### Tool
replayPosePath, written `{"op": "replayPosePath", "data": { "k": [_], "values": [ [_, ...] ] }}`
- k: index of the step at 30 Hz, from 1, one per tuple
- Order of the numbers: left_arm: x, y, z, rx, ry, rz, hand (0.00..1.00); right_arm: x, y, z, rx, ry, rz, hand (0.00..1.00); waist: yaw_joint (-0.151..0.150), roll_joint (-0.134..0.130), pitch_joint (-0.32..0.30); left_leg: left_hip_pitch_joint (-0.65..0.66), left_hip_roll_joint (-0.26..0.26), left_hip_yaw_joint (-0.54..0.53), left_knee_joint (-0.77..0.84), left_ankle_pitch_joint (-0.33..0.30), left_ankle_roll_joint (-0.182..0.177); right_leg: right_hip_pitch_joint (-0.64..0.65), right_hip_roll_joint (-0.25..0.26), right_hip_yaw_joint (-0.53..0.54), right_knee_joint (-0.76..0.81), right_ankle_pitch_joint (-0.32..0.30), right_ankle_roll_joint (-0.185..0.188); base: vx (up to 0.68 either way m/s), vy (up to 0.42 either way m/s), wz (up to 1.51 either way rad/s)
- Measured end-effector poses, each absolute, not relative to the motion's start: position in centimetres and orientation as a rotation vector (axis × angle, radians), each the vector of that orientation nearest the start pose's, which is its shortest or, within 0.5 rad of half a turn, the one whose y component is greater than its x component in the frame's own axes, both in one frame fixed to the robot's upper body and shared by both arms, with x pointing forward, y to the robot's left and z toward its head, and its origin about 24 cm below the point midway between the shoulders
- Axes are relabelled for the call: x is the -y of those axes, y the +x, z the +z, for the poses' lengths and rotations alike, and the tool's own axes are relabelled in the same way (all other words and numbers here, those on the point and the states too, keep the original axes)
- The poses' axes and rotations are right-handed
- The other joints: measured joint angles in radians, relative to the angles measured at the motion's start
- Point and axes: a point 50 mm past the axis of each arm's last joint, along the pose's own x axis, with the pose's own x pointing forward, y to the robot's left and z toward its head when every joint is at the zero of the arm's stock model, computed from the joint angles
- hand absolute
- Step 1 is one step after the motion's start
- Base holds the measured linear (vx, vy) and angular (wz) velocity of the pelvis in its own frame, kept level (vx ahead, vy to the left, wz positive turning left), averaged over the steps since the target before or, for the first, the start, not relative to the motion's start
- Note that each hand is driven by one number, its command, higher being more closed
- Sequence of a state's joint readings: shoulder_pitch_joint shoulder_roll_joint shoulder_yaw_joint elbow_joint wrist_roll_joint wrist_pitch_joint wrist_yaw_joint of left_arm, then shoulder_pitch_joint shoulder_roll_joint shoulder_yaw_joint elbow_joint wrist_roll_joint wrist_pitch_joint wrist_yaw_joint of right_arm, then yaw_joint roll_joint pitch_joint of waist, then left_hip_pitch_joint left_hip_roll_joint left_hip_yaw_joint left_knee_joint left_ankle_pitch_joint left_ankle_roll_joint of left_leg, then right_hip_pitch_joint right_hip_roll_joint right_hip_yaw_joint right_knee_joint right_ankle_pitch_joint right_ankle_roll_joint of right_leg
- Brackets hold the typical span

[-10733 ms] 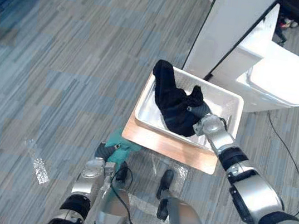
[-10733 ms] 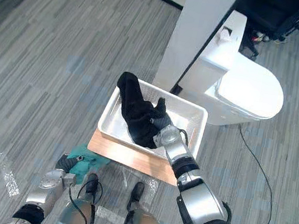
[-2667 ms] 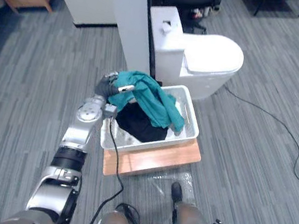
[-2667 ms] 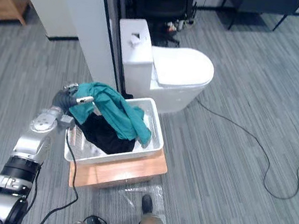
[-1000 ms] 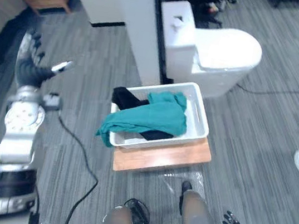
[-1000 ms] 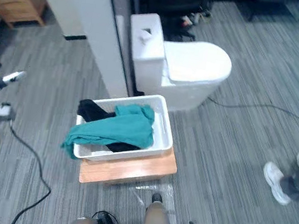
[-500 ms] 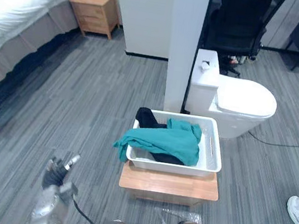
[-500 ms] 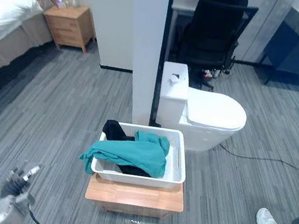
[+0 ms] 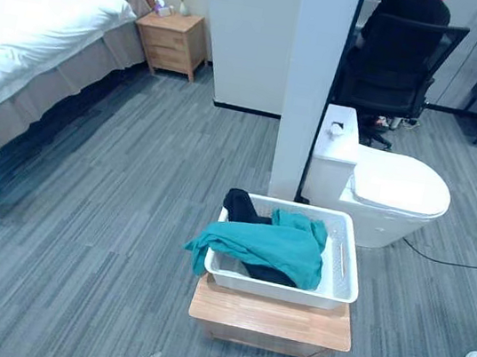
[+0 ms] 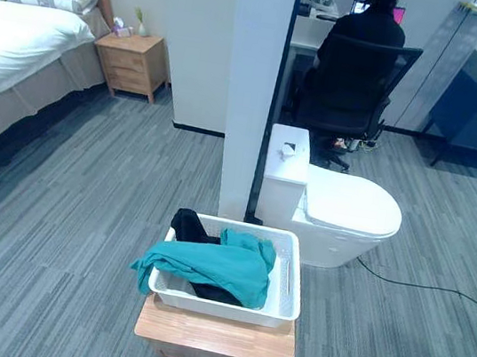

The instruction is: Tidy the bed and pick cloth on bed and put in laundry

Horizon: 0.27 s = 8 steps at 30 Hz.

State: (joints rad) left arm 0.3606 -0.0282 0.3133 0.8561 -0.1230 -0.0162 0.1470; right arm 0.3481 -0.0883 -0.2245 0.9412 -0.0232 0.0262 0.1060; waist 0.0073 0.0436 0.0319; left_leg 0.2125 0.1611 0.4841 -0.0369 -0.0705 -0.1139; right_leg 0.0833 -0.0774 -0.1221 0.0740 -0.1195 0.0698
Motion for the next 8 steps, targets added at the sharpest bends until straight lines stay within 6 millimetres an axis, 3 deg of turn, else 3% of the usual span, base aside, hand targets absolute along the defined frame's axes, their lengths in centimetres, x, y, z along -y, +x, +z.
{"op": "replayPosePath", "data": {
  "k": [8],
  "values": [
    [-20.48,1.4,-16.61,-1.259,-0.107,0.541,0.0,21.59,-0.19,-16.78,-1.364,0.107,-0.24,0.0,-0.001,0.004,-0.001,0.017,-0.006,0.0,-0.03,0.024,-0.003,0.032,0.016,0.0,-0.073,0.038,-0.008,0.02,0.003,-0.01]
  ]
}}
